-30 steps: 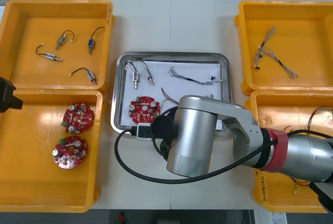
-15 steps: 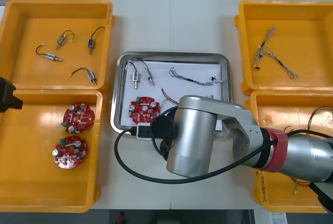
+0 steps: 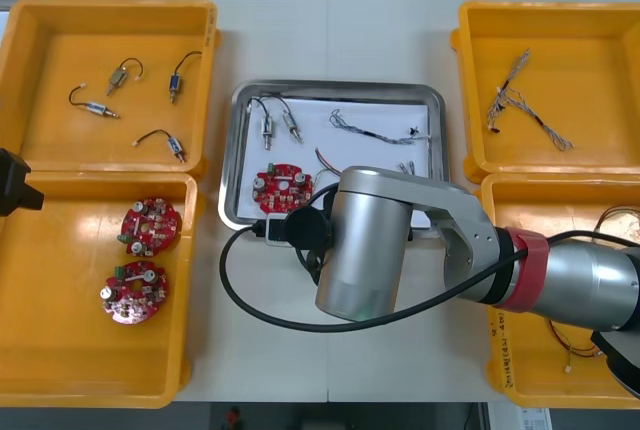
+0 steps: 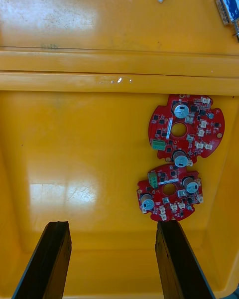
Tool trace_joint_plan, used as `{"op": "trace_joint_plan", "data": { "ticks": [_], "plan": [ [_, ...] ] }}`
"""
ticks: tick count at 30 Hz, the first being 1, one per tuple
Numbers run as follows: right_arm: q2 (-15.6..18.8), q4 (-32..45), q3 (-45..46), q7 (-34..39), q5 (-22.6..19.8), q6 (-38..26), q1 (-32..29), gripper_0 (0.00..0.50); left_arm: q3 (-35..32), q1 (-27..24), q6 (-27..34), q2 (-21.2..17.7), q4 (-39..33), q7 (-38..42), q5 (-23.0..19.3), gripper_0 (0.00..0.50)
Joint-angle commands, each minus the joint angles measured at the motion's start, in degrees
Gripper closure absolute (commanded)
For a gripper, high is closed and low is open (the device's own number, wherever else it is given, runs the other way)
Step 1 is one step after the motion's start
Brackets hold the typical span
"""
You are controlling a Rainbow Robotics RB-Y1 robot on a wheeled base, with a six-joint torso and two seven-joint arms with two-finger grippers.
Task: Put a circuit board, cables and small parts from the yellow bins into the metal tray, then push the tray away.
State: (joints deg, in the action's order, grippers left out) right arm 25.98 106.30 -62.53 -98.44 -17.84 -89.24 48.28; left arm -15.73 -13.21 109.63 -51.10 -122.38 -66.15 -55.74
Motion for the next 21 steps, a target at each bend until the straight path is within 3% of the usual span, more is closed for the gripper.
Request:
{"op": "trace_joint_plan", "data": {
  "ticks": [1,10,21],
  "plan": [
    [-1.46,-1.18,-0.75,-0.88,0.52,1.00,4.98,0.500,-1.49,1.25,0.37,-2.51,-1.81,-2.49,-0.42,0.000],
    [-1.46,-5.57,-0.75,-1.76,0.26,2.58,9.55,0.500,-1.49,1.25,0.37,-2.51,-1.81,-2.49,-0.42,0.000],
    [-1.46,-12.52,-0.75,-5.18,0.26,8.91,14.48,0.500,-1.49,1.25,0.37,-2.51,-1.81,-2.49,-0.42,0.000]
  ]
}}
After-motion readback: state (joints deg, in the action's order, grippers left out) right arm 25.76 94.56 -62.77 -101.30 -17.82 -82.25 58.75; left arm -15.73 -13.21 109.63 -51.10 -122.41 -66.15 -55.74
